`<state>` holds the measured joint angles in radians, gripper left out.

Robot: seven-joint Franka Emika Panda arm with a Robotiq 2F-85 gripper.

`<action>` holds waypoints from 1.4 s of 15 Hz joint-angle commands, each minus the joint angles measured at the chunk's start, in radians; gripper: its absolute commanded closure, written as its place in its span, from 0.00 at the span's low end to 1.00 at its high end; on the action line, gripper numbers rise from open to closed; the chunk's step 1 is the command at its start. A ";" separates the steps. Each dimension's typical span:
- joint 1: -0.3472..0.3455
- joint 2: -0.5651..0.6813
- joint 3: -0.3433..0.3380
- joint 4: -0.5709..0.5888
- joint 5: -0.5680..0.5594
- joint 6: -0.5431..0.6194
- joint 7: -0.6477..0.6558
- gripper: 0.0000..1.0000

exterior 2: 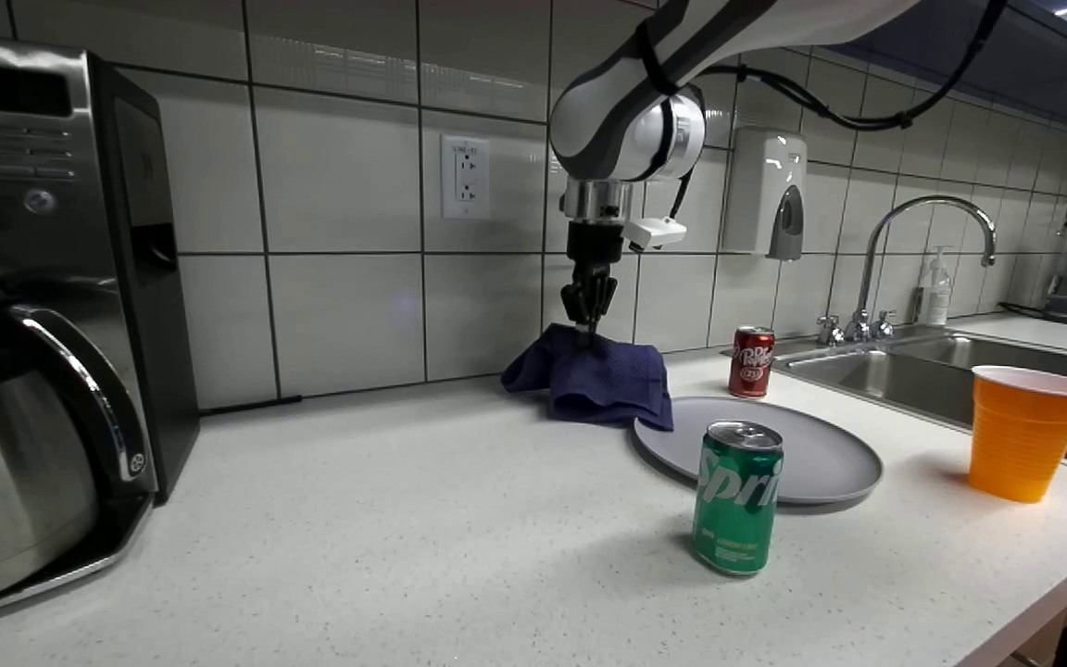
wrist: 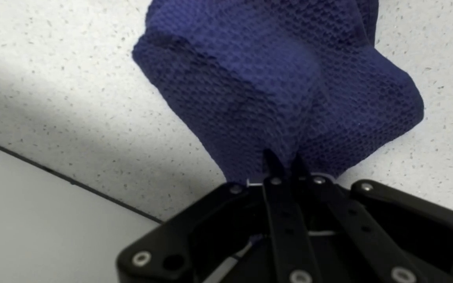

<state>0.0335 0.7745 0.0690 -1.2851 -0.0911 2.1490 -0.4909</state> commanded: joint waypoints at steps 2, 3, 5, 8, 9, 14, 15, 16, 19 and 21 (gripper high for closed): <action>-0.027 0.051 0.014 0.099 -0.012 -0.050 -0.037 0.98; -0.029 0.057 0.013 0.110 -0.013 -0.051 -0.039 0.98; -0.034 0.069 0.012 0.130 -0.014 -0.054 -0.045 0.98; -0.043 0.085 0.012 0.160 -0.013 -0.060 -0.058 0.98; -0.046 0.090 0.011 0.170 -0.014 -0.064 -0.063 0.98; -0.059 0.113 0.009 0.206 -0.013 -0.078 -0.082 0.98; -0.061 0.117 0.009 0.214 -0.012 -0.081 -0.085 0.98; -0.062 0.120 0.008 0.222 -0.013 -0.083 -0.088 0.98; -0.064 0.123 0.007 0.234 -0.014 -0.079 -0.096 0.98; -0.061 0.116 0.006 0.227 -0.017 -0.072 -0.099 0.98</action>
<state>-0.0227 0.8759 0.0669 -1.1061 -0.0911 2.1098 -0.5637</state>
